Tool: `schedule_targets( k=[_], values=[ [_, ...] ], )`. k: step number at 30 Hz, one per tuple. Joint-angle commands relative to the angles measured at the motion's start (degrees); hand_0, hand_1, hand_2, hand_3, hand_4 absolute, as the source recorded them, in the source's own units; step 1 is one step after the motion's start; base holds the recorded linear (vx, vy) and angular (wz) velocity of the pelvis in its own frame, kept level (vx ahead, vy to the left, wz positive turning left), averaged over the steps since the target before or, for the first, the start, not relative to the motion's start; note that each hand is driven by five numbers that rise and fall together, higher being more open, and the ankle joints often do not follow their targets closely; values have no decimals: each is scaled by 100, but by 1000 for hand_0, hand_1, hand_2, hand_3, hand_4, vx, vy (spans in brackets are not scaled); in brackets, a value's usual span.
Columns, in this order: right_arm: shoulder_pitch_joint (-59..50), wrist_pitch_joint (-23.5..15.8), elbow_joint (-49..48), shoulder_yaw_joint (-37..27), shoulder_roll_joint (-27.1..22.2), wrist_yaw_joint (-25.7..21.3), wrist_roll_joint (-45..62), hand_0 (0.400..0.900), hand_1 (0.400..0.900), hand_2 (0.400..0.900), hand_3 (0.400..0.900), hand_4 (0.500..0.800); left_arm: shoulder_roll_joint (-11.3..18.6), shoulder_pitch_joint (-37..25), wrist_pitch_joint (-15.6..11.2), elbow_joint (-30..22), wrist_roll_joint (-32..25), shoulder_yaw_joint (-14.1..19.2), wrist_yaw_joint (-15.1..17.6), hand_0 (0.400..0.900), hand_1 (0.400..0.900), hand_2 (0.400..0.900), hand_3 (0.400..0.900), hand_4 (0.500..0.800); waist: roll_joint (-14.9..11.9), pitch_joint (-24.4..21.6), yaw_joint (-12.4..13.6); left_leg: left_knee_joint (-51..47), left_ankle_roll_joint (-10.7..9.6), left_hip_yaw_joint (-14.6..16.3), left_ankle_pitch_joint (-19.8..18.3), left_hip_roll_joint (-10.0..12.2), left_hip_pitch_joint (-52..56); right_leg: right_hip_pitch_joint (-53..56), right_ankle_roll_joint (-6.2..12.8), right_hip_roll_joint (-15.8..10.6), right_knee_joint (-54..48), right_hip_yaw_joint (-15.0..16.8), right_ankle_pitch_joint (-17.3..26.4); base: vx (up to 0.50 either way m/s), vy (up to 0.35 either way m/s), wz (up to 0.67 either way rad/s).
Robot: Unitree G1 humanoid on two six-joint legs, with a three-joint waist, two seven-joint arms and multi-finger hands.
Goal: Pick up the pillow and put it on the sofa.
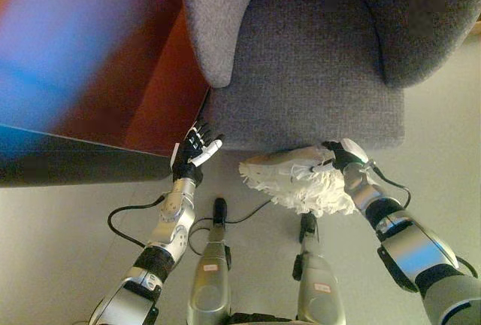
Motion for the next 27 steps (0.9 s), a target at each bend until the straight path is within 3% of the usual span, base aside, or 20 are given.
schedule_targets(
  k=[1,3,4,5,6,7,27],
  values=[
    [-712,32,28,310,-188,41,24,900,900,900,900,800,114,-468,-612,-383,80,39,56,900,900,900,900,800,-278,177,82,311,116,-105,-410,-132,-264,-611,254,-518,371,91,183,0,0,0],
    [-680,24,-1,288,-205,74,-4,900,900,900,900,800,109,-442,-636,-369,96,72,26,900,900,900,900,800,-287,177,80,304,119,-87,-402,-141,-279,-637,254,-519,374,73,192,0,0,0],
    [-680,22,5,291,-206,86,0,855,855,855,855,773,104,-442,-648,-357,98,72,22,900,900,900,900,800,-290,177,81,307,120,-83,-404,-145,-281,-642,252,-519,378,69,192,0,0,0],
    [-682,26,7,290,-207,100,-4,855,855,855,855,773,104,-440,-653,-356,95,73,18,900,900,900,900,800,-290,177,82,310,120,-81,-404,-145,-281,-642,252,-520,379,65,193,0,0,0],
    [-682,28,12,291,-208,119,-13,667,667,667,667,660,101,-441,-659,-351,101,73,14,900,900,900,900,800,-291,177,83,313,121,-78,-407,-145,-282,-645,252,-523,382,60,192,0,0,0],
    [-676,21,31,296,-204,127,-24,400,400,400,400,500,100,-450,-666,-327,105,78,0,900,900,900,900,800,-291,177,83,317,121,-72,-408,-144,-280,-647,252,-527,388,55,191,0,0,0],
    [-449,-107,-118,136,-323,-87,85,400,400,400,400,500,116,-426,-668,-320,31,120,-15,900,900,900,900,800,-295,176,25,296,164,-8,-487,-181,1,-467,257,-541,438,64,158,5,0,0]
  ],
)
